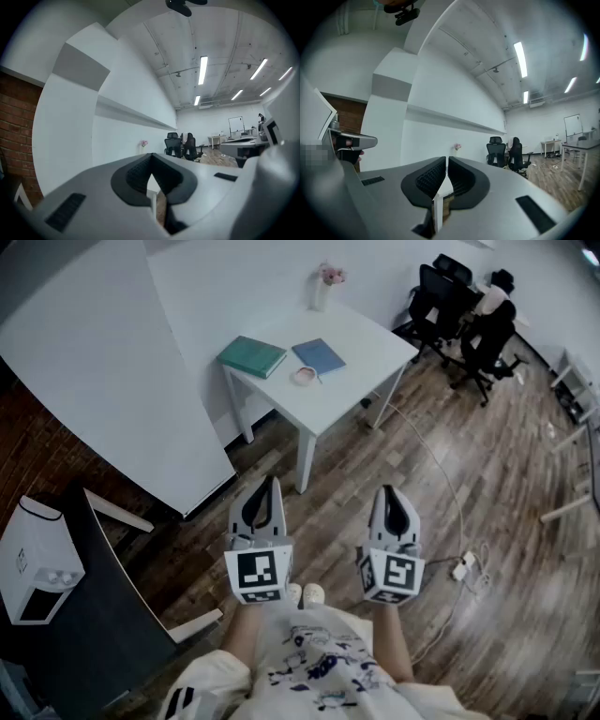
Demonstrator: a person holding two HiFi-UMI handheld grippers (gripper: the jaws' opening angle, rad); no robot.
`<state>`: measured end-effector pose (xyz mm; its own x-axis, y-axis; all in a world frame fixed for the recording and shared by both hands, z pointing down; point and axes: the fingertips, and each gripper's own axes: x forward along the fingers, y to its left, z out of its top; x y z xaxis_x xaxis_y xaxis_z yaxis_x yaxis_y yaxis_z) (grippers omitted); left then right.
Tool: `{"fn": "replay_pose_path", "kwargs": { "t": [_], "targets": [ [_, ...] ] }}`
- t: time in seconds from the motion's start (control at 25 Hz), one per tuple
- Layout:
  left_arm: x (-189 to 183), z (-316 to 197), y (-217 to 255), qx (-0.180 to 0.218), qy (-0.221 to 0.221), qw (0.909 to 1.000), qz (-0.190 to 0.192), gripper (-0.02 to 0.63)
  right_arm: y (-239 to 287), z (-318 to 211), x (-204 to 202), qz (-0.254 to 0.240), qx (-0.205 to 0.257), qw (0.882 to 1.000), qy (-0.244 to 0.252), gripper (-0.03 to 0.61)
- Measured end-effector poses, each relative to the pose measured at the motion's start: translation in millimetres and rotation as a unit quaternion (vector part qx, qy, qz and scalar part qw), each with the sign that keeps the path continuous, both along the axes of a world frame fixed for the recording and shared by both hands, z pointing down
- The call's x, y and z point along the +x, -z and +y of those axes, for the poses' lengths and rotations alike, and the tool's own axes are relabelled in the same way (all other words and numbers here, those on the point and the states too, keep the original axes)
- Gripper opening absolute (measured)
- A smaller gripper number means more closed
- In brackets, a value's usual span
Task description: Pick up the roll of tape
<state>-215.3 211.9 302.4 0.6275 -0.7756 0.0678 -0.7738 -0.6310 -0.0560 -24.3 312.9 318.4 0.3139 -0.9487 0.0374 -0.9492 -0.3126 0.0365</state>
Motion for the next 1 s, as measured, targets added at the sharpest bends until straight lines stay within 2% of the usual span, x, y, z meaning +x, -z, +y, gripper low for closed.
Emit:
{"fn": "replay_pose_path", "kwargs": {
  "t": [0.16, 0.4, 0.64, 1.0],
  "targets": [
    [-1.1, 1.3, -0.6, 0.001, 0.001, 1.0, -0.001, 0.002, 1.8, -1.1, -1.4, 0.008, 0.003, 1.0, 0.008, 0.018],
    [0.2, -1.9, -3.0, 0.0, 0.005, 1.0, -0.003, 0.002, -3.1, -2.3, 2.8, -0.006, 0.003, 1.0, 0.002, 0.018],
    [17.3, -8.5, -5.0, 0.002, 0.005, 0.9999, -0.011, 0.002, -3.8, -10.3, 21.5, -0.012, 0.008, 1.0, 0.004, 0.018],
    [39.5, -25.7, -20.5, -0.008, 0.031, 0.9994, -0.015, 0.002, -12.9, -30.6, 56.3, -0.015, 0.003, 1.0, 0.02, 0.018]
  ]
}}
